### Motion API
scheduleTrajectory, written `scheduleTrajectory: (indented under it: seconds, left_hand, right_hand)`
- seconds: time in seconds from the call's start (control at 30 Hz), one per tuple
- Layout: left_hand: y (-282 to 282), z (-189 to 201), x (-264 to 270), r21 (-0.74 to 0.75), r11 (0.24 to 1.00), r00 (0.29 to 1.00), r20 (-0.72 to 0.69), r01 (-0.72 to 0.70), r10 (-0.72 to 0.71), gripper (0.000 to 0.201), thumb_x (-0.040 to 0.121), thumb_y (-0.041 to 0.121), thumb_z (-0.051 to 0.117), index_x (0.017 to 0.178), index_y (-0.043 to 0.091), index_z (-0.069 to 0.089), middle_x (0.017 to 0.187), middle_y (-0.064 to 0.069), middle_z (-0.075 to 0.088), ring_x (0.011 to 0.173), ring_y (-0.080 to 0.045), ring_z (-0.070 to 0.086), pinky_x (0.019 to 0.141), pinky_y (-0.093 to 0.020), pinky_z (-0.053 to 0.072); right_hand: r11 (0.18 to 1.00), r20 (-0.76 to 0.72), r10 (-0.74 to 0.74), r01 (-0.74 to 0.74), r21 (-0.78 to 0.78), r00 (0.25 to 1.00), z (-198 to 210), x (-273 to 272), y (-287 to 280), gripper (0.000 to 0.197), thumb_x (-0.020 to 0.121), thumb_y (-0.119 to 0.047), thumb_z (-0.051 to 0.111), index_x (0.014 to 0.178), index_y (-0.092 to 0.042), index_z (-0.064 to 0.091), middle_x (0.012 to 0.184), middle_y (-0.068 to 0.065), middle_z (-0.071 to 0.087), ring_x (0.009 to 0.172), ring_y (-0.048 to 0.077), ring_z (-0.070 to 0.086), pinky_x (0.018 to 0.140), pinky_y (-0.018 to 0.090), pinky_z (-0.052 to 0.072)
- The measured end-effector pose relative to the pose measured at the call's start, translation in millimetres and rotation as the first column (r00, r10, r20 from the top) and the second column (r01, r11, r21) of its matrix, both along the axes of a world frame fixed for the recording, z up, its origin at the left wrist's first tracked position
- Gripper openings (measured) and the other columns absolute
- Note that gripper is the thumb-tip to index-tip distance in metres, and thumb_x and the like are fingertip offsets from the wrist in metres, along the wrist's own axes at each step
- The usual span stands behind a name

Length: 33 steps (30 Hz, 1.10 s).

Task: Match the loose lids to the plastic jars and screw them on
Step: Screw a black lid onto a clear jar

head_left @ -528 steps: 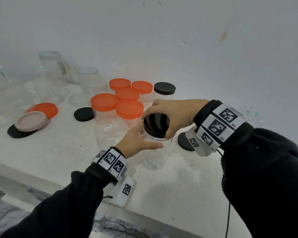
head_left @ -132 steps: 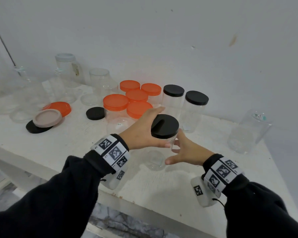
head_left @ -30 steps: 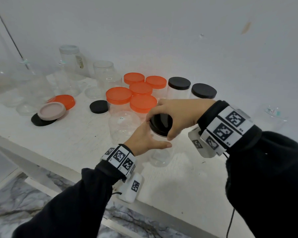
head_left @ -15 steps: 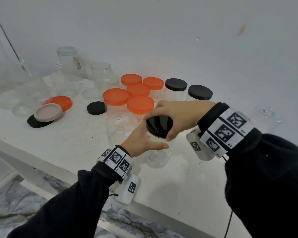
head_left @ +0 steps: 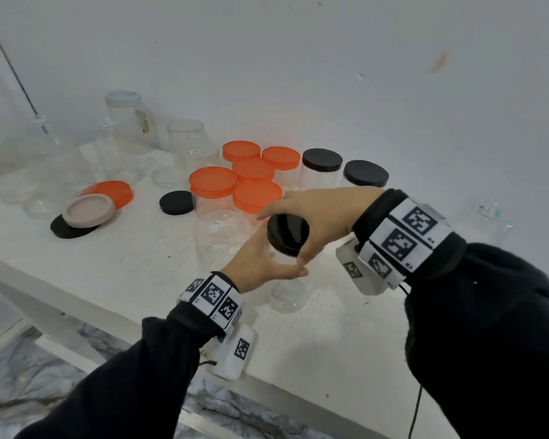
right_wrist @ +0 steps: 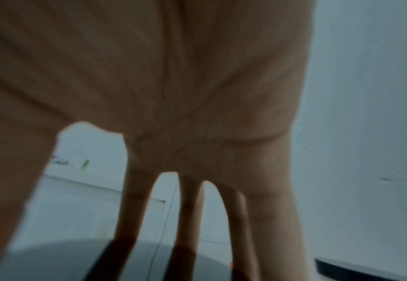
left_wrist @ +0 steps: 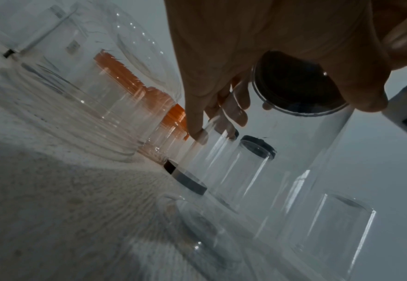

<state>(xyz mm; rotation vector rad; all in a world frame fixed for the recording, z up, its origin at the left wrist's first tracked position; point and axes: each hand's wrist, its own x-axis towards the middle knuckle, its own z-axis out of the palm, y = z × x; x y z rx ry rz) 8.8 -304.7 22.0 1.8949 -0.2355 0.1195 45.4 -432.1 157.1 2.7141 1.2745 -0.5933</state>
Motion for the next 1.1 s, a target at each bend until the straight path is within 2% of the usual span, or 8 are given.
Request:
scheduleTrajectory:
  seconds: [0.2, 0.4, 0.5, 0.6, 0.73, 0.87, 0.93, 1.1]
  left_hand:
    - [-0.8, 0.4, -0.5, -0.025, 1.000, 1.000, 0.011, 0.015, -0.015, 0.077, 0.064, 0.016, 0.084, 0.114, 0.046, 0.034, 0.116, 0.025, 0.048, 0.102, 0.023, 0.045, 0.081, -0.002, 0.040]
    - [-1.7, 0.2, 0.2, -0.012, 1.000, 1.000, 0.023, -0.002, 0.002, 0.075, 0.062, 0.021, 0.086, 0.119, 0.034, 0.038, 0.114, 0.020, 0.052, 0.103, 0.013, 0.050, 0.081, -0.001, 0.039]
    - [-2.1, -0.6, -0.1, -0.001, 1.000, 1.000, 0.020, -0.023, 0.023, 0.077, 0.063, 0.020, 0.085, 0.123, 0.027, 0.037, 0.114, 0.019, 0.051, 0.105, 0.010, 0.049, 0.082, 0.000, 0.038]
    - [-3.4, -2.8, 0.5, -0.010, 1.000, 1.000, 0.022, -0.011, 0.011, 0.086, 0.060, 0.027, 0.086, 0.131, 0.024, 0.037, 0.122, 0.015, 0.052, 0.112, 0.007, 0.048, 0.088, -0.010, 0.041]
    - [-3.5, -1.3, 0.1, -0.023, 1.000, 1.000, 0.009, -0.017, 0.017, 0.084, 0.064, 0.020, 0.084, 0.130, 0.032, 0.034, 0.122, 0.019, 0.048, 0.112, 0.011, 0.044, 0.088, -0.014, 0.041]
    - [-2.0, -2.2, 0.7, 0.011, 0.999, 0.999, 0.043, -0.033, 0.032, 0.081, 0.060, 0.024, 0.087, 0.125, 0.026, 0.038, 0.118, 0.012, 0.054, 0.108, 0.006, 0.050, 0.084, -0.004, 0.039]
    - [-2.4, -2.1, 0.5, 0.009, 0.999, 0.998, 0.047, -0.037, 0.036, 0.081, 0.062, 0.023, 0.086, 0.127, 0.026, 0.037, 0.119, 0.013, 0.052, 0.110, 0.006, 0.049, 0.085, -0.002, 0.038]
    - [-4.2, -0.8, -1.4, -0.008, 1.000, 0.999, 0.043, -0.007, 0.007, 0.087, 0.058, 0.034, 0.083, 0.130, 0.030, 0.034, 0.122, 0.020, 0.050, 0.113, 0.010, 0.046, 0.088, -0.007, 0.040]
  right_hand:
    - [0.971, 0.182, -0.170, 0.134, 0.197, 0.968, -13.6, -2.9, 3.0, 0.064, 0.071, -0.062, 0.066, 0.117, -0.017, 0.058, 0.089, -0.005, 0.057, 0.061, 0.006, 0.049, 0.049, 0.018, 0.037]
    - [0.998, 0.048, -0.068, 0.068, -0.006, 0.997, -4.6, -3.0, -0.4, 0.078, 0.077, -0.051, 0.069, 0.143, -0.032, 0.031, 0.136, 0.000, 0.040, 0.121, 0.021, 0.043, 0.098, 0.037, 0.043]
    - [0.999, 0.033, -0.018, 0.017, 0.028, 0.999, -1.4, -3.7, -1.9, 0.071, 0.073, -0.034, 0.076, 0.134, -0.038, 0.041, 0.115, -0.005, 0.044, 0.107, 0.018, 0.047, 0.086, 0.033, 0.048]
    - [0.989, 0.224, -0.095, 0.067, 0.129, 0.970, -14.1, -4.6, 3.0, 0.057, 0.073, -0.055, 0.068, 0.119, -0.025, 0.056, 0.090, -0.009, 0.052, 0.088, 0.016, 0.052, 0.074, 0.028, 0.047]
    - [0.984, 0.315, -0.160, 0.125, 0.128, 0.935, -19.2, -2.2, 6.2, 0.067, 0.072, -0.073, 0.054, 0.113, -0.019, 0.059, 0.098, 0.001, 0.063, 0.088, 0.018, 0.059, 0.075, 0.031, 0.049]
    - [1.000, 0.035, -0.006, 0.007, -0.022, 0.999, -1.9, -3.5, -2.3, 0.073, 0.076, -0.043, 0.072, 0.139, -0.036, 0.036, 0.129, -0.001, 0.040, 0.116, 0.019, 0.044, 0.095, 0.037, 0.045]
    - [0.999, 0.051, 0.022, -0.023, 0.024, 0.998, -1.0, -2.5, -2.7, 0.072, 0.073, -0.033, 0.076, 0.135, -0.037, 0.041, 0.123, -0.003, 0.042, 0.111, 0.018, 0.044, 0.090, 0.034, 0.046]
    - [0.987, 0.274, -0.088, 0.045, 0.157, 0.958, -16.2, -4.9, 5.3, 0.055, 0.072, -0.058, 0.065, 0.114, -0.021, 0.060, 0.095, -0.005, 0.059, 0.088, 0.015, 0.056, 0.074, 0.029, 0.050]
